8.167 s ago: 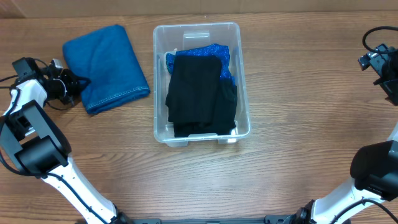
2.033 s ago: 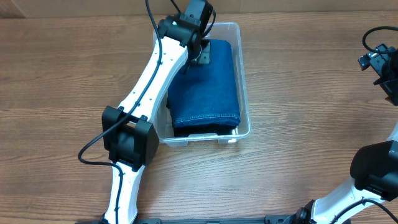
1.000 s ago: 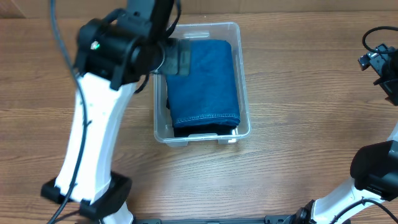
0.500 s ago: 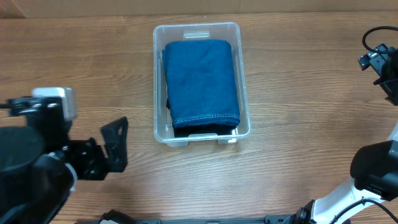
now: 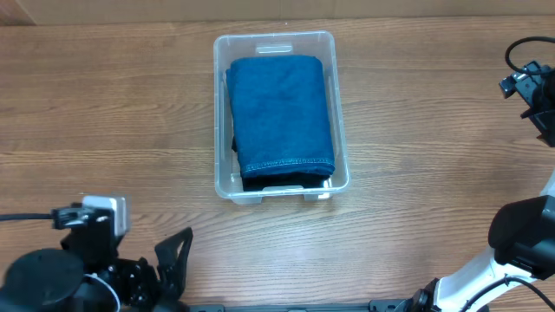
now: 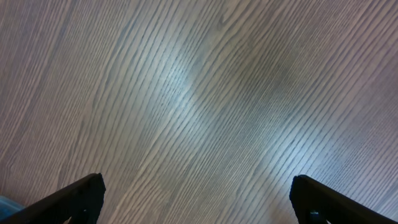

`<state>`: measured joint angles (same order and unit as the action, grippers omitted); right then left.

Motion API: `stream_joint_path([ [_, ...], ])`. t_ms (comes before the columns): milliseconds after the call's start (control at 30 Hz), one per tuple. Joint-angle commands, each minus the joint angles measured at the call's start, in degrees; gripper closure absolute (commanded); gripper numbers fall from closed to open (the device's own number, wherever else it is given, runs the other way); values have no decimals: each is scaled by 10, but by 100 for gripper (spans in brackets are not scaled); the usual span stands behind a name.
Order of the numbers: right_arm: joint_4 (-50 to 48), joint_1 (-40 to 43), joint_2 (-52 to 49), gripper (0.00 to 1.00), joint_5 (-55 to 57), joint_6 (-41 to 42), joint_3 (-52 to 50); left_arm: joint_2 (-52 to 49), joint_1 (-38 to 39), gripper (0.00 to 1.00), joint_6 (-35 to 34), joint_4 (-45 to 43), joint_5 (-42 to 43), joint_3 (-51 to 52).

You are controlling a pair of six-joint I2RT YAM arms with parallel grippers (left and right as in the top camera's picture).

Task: Pack container

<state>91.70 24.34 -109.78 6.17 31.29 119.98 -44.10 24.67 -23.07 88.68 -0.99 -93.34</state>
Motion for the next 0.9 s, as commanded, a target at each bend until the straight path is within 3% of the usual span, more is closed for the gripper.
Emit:
stream_joint_path([
  [0, -1, 1, 4, 0, 2, 3, 1, -5, 1, 0, -18, 38, 9, 7],
  [200, -1, 1, 4, 0, 2, 3, 1, -5, 1, 0, 19, 27, 0, 17],
  [433, -1, 1, 4, 0, 2, 3, 1, -3, 1, 0, 261, -217, 6, 217],
  [500, -1, 1, 4, 0, 2, 3, 1, 5, -11, 0, 299, -283, 6, 288],
  [733, -1, 1, 4, 0, 2, 3, 1, 138, -99, 0, 304, -545, 51, 527],
  [867, -1, 1, 4, 0, 2, 3, 1, 226, -162, 0, 304, -643, 83, 622],
])
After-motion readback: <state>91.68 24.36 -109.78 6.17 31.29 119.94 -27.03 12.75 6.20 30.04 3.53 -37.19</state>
